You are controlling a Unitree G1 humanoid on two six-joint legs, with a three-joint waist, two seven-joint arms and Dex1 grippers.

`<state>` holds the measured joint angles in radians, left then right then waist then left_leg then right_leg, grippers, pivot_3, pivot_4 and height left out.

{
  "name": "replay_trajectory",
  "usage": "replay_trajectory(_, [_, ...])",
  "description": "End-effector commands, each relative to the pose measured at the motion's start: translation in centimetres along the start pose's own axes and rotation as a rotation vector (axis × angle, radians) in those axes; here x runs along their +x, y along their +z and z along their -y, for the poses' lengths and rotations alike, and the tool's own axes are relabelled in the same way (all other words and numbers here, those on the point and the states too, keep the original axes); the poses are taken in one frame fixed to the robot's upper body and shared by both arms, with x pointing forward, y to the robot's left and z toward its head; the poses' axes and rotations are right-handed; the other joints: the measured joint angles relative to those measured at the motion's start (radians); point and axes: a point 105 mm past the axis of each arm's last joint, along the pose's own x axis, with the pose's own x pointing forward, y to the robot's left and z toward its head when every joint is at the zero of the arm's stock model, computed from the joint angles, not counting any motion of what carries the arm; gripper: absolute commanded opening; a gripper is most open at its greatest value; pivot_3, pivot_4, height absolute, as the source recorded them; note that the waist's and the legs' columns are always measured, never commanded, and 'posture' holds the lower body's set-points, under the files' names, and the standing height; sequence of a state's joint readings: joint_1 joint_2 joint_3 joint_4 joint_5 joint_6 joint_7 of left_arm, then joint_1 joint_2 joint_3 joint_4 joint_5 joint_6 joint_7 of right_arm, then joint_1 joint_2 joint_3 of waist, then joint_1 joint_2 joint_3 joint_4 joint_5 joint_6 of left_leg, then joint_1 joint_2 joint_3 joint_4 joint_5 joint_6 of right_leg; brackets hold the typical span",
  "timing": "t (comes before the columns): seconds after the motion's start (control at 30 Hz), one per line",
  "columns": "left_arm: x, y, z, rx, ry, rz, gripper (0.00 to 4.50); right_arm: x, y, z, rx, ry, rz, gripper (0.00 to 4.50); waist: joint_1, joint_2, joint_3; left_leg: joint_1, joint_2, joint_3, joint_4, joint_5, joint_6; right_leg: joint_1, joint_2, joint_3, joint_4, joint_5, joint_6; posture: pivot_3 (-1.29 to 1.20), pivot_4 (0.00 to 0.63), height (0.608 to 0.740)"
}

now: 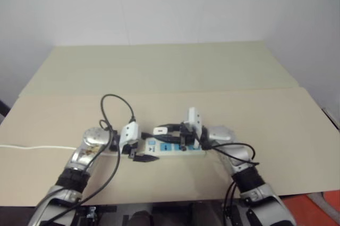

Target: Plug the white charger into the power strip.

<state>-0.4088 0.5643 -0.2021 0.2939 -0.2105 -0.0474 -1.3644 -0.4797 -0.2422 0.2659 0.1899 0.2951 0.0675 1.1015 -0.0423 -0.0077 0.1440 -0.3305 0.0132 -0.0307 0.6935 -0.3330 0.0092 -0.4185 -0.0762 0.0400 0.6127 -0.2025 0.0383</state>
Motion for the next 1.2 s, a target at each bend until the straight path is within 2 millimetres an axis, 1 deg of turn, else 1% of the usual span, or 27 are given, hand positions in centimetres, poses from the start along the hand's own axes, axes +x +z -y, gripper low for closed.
replay_trajectory(0.03, [-0.2,-0.9,1.0,-0.004,-0.044,-0.051,3.29,-2.0,-3.3,-0.1,0.065,-0.032,-0.119,1.16,0.001,0.0,-0.001,0.0,0.0,0.0,0.0,0.0,0.0,0.0,0.0,0.0,0.0,0.0,0.0,0.0,0.15,0.74])
replay_trajectory(0.37, [-0.2,-1.0,1.1,-0.005,-0.045,-0.056,3.29,-3.4,-4.9,-0.4,0.07,-0.035,-0.183,1.16,0.005,-0.001,-0.003,0.004,0.0,0.0,-0.001,0.0,0.0,0.004,0.0,0.0,-0.001,0.0,0.0,0.0,0.15,0.74])
replay_trajectory(0.5, [-0.3,-1.1,1.1,-0.006,-0.043,-0.062,3.29,-4.1,-5.1,-0.2,0.065,-0.042,-0.198,1.16,0.005,-0.001,-0.003,0.012,0.0,0.0,-0.003,-0.001,0.001,0.014,0.0,0.0,-0.003,-0.002,-0.001,0.0,0.15,0.74])
replay_trajectory(0.7, [-0.5,-1.2,1.2,-0.007,-0.031,-0.063,3.29,-5.9,-5.6,0.8,0.083,-0.082,-0.228,1.16,0.008,-0.001,-0.003,0.014,0.0,0.0,-0.003,-0.001,0.002,0.015,0.0,0.0,-0.003,-0.002,-0.001,0.0,0.15,0.74])
replay_trajectory(0.83, [-0.6,-1.3,1.2,-0.005,-0.025,-0.067,3.29,-6.5,-6.0,1.0,0.08,-0.08,-0.254,1.16,0.009,-0.002,-0.003,0.014,0.0,0.0,-0.003,-0.001,0.002,0.015,0.0,0.0,-0.004,-0.002,-0.001,0.0,0.15,0.74])
replay_trajectory(0.9, [-0.6,-1.3,1.2,-0.004,-0.023,-0.069,3.29,-6.3,-6.0,0.9,0.076,-0.073,-0.255,1.16,0.011,-0.002,-0.003,0.014,0.0,0.0,-0.003,-0.001,0.002,0.015,0.0,0.0,-0.004,-0.002,-0.001,0.0,0.15,0.74])
replay_trajectory(0.97, [-0.6,-1.3,1.2,-0.004,-0.022,-0.07,3.29,-5.7,-5.8,0.8,0.07,-0.06,-0.245,1.16,0.012,-0.002,-0.003,0.015,0.0,0.0,-0.003,-0.001,0.002,0.015,0.0,0.0,-0.004,-0.002,-0.001,0.0,0.15,0.74])
replay_trajectory(1.1, [-0.2,-1.2,1.0,0.001,-0.022,-0.064,3.29,-3.2,-5.1,-0.1,0.051,0.011,-0.215,1.16,0.01,-0.002,-0.003,0.015,0.0,0.0,-0.003,-0.001,0.002,0.015,0.0,0.0,-0.004,-0.002,-0.001,0.0,0.15,0.74])
replay_trajectory(1.2, [-0.1,-1.1,1.0,0.004,-0.022,-0.061,3.29,-2.5,-5.1,-0.4,0.053,0.029,-0.212,1.16,0.009,-0.002,-0.003,0.017,0.0,0.0,-0.005,-0.001,0.002,0.015,0.0,0.0,-0.003,-0.003,-0.003,0.0,0.15,0.74])
